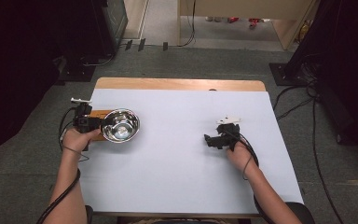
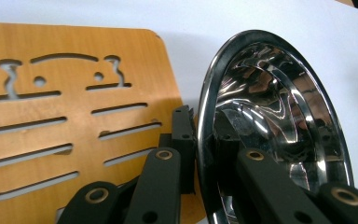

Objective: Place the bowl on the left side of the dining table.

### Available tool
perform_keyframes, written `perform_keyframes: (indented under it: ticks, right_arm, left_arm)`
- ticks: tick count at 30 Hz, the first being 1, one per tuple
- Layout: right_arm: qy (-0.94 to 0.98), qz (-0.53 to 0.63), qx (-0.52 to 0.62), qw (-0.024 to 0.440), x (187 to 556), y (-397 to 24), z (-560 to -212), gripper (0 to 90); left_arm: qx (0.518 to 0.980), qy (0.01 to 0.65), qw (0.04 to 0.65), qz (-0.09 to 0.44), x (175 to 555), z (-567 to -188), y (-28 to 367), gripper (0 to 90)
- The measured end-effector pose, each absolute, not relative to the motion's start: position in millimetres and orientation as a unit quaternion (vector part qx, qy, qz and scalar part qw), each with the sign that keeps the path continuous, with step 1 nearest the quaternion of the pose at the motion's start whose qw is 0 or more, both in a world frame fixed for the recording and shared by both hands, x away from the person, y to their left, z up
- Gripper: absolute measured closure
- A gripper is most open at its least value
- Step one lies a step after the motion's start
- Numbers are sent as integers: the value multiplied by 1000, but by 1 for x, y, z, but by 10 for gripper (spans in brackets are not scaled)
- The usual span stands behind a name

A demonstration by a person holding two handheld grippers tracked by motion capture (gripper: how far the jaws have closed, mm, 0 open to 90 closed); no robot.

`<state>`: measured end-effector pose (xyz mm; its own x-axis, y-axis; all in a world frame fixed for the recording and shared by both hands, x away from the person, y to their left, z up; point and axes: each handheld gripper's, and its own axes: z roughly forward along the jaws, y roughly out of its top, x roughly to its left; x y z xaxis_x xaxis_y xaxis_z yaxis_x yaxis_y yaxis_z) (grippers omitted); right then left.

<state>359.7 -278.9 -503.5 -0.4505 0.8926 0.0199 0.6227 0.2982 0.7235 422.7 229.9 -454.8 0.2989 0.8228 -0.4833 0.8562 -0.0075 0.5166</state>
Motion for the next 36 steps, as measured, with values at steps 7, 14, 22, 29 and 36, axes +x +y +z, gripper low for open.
perform_keyframes:
  ticks: [7, 14, 22, 29, 36]
  right_arm:
    - [781, 340, 485, 199, 360, -279, -503, 75]
    - [781, 340, 485, 199, 360, -279, -503, 75]
    - [781, 340, 485, 199, 360, -279, -503, 75]
    - [781, 340, 485, 199, 360, -279, -503, 75]
    - [781, 340, 485, 199, 360, -279, -503, 75]
  left_arm:
    - [705, 597, 383, -18, 424, -456, 235, 846]
    - [704, 601, 380, -13, 427, -456, 240, 846]
    - [696, 606, 384, -9, 430, -456, 247, 846]
    - [690, 613, 384, -8, 430, -457, 254, 846]
    - [683, 622, 383, 5, 428, -456, 261, 845]
